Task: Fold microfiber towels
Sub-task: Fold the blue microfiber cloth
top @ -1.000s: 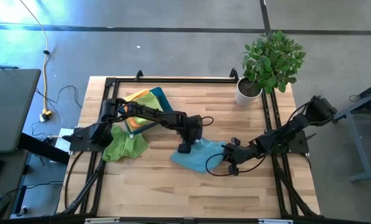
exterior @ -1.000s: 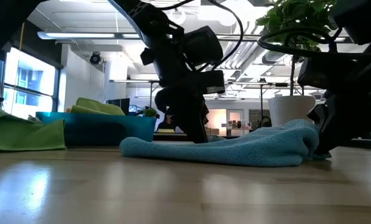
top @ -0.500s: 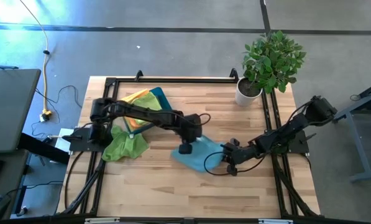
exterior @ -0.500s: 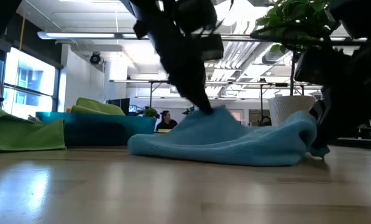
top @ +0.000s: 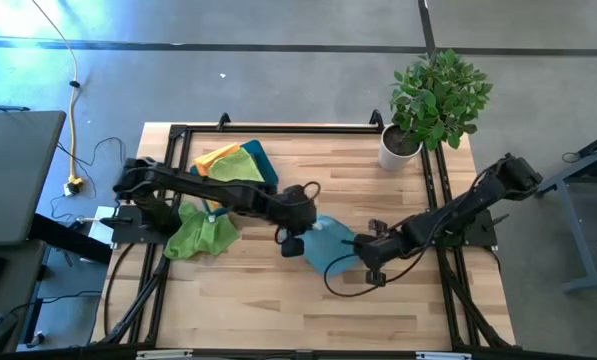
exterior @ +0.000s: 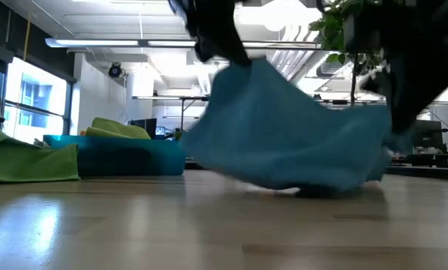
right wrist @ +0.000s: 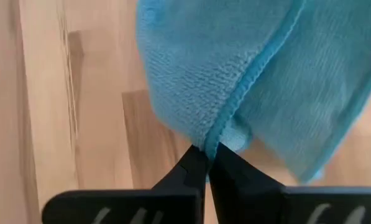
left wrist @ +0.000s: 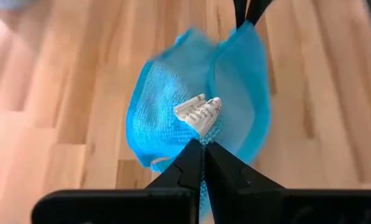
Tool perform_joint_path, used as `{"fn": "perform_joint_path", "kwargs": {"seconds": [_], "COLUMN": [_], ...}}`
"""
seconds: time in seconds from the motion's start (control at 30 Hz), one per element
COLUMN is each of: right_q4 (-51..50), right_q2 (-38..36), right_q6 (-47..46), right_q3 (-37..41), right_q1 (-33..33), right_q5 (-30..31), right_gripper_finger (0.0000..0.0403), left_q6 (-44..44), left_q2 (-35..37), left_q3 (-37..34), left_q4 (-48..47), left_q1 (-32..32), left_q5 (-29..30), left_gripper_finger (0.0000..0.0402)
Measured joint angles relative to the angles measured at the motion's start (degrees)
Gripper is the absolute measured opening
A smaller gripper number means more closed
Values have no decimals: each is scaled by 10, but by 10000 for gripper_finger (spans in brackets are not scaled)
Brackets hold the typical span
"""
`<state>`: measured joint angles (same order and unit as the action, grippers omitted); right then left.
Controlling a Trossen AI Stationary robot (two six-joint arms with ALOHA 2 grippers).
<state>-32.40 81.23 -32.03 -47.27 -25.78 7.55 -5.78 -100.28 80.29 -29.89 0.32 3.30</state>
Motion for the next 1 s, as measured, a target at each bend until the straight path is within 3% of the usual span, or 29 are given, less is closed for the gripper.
{"fn": "perform_joint_path", "kwargs": {"seconds": [0.23,0.33,0.43,0.5,0.63,0.77,0.87,1.0], "right_q4": [-190,-257,-308,-321,-321,-331,-331,-347], "right_q2": [0,0,0,0,0,0,0,0], "right_q6": [83,75,42,26,69,42,67,45], "right_q3": [-156,-208,-252,-277,-318,-340,-344,-344], "right_q1": [0,2,3,3,1,2,2,3], "right_q5": [60,91,116,104,27,43,38,56], "right_gripper_finger": [0,0,0,0,0,0,0,0], "left_q6": [-58,-82,-100,-118,-136,-178,-154,-192], "left_q2": [67,88,99,102,104,104,104,104], "left_q3": [0,0,0,0,0,0,0,0], "left_q4": [2,5,3,5,33,28,39,8], "left_q1": [-40,-58,-76,-85,-96,-102,-101,-105], "left_q5": [39,45,99,119,62,103,49,144], "left_gripper_finger": [5,5,5,5,5,5,5,5]}}
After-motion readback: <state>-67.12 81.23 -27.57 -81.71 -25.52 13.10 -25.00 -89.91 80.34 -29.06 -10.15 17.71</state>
